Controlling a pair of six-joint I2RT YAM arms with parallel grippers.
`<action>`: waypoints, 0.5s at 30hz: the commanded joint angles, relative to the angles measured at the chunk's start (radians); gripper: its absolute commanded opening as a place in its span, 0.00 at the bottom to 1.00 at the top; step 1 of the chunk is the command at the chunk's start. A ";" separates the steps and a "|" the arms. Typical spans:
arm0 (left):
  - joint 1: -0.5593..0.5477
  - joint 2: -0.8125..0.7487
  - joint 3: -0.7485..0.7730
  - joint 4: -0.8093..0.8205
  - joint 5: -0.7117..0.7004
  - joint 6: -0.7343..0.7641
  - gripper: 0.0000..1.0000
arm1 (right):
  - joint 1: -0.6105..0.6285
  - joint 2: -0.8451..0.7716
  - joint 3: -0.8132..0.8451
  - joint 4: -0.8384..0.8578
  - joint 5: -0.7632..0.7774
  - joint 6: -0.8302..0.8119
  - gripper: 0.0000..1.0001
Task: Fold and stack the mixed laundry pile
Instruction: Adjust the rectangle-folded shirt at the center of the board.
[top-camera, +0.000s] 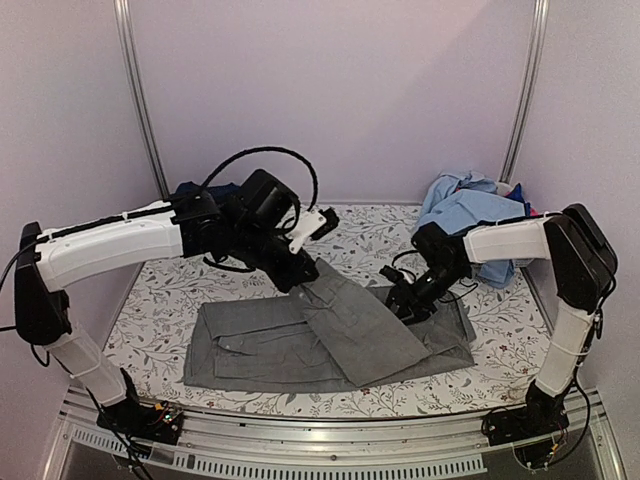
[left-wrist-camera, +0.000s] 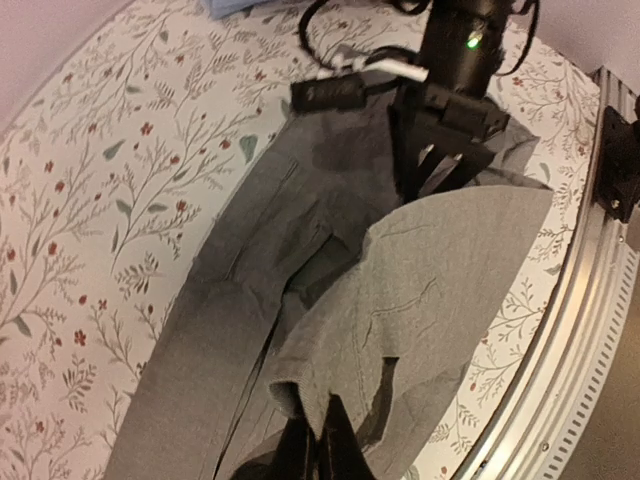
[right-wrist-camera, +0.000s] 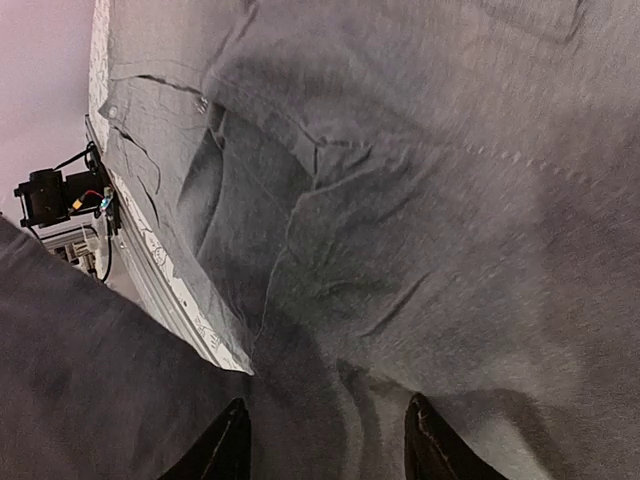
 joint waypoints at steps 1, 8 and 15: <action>0.146 -0.156 -0.219 0.141 0.154 -0.289 0.00 | -0.052 -0.105 0.058 0.059 0.027 0.032 0.54; 0.302 -0.305 -0.565 0.278 0.213 -0.557 0.00 | -0.064 -0.098 0.065 0.052 0.054 0.022 0.56; 0.380 -0.389 -0.766 0.306 0.154 -0.693 0.00 | -0.065 -0.052 0.107 0.007 0.098 -0.023 0.56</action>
